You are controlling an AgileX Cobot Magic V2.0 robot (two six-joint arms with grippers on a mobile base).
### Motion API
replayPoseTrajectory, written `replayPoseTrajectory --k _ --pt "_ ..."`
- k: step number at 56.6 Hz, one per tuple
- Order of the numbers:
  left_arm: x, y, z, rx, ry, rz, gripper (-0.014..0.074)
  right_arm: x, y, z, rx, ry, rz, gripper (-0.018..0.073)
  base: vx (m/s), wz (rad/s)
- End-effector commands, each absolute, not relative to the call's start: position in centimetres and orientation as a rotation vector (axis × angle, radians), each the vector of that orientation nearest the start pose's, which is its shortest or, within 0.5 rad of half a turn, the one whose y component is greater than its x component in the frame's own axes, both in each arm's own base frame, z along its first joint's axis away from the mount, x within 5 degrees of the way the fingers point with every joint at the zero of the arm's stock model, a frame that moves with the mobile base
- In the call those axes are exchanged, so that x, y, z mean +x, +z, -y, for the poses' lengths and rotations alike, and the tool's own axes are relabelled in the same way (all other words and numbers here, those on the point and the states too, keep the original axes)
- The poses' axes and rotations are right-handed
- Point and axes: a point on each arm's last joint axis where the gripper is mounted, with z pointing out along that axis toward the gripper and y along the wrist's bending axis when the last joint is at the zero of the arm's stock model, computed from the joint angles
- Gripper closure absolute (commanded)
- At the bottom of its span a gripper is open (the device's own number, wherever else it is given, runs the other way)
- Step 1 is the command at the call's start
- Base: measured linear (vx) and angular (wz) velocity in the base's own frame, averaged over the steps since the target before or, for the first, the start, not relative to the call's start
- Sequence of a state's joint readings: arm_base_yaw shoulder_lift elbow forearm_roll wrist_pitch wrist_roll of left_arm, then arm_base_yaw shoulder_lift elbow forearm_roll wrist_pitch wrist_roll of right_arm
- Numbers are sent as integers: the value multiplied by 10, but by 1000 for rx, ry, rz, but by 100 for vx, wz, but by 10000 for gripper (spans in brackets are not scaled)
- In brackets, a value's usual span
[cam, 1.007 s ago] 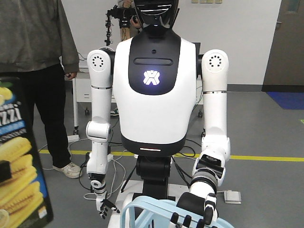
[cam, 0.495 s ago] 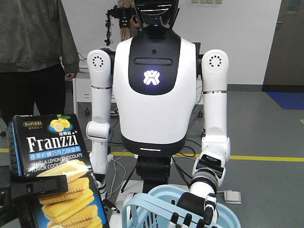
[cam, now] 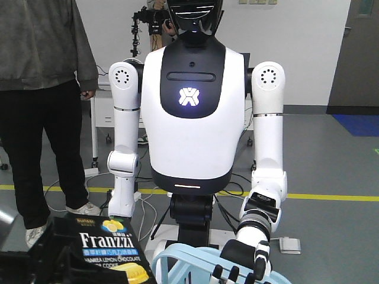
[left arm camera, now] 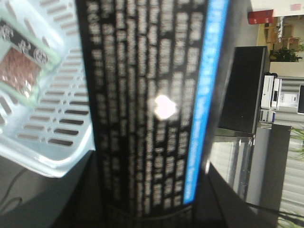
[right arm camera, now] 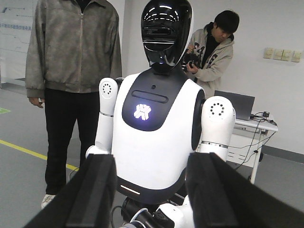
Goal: Pick snacks and fruit into basket
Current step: 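Move the Franzzi box in the left gripper over the basket and lower it, then open the left gripper to release the box into the basket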
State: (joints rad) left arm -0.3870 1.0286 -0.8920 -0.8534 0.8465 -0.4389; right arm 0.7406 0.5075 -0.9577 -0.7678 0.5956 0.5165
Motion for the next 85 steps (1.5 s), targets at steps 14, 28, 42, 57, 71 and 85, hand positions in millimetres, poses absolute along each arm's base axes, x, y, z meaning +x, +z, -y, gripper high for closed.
replayPoseTrajectory --k 14,28,42,57,71,85 --pt "198 321 157 -755 -1429 -2556 589 66 463 -13 -364 125 -1354 161 0 0" --pt "215 302 169 -917 -1483 -2593 549 66 463 -12 -366 109 -1350 161 0 0" --pt "216 289 184 -902 -1495 -2654 500 66 462 -12 -363 105 -1355 161 0 0" --pt "219 290 184 -862 -1482 -2623 258 66 462 -11 -361 102 -1362 161 0 0" --pt "221 292 184 -899 -1508 -2581 -16 67 462 -11 -359 98 -1366 161 0 0" --pt "222 294 183 -752 -1486 -2556 -4 67 461 -10 -358 85 -1369 161 0 0"
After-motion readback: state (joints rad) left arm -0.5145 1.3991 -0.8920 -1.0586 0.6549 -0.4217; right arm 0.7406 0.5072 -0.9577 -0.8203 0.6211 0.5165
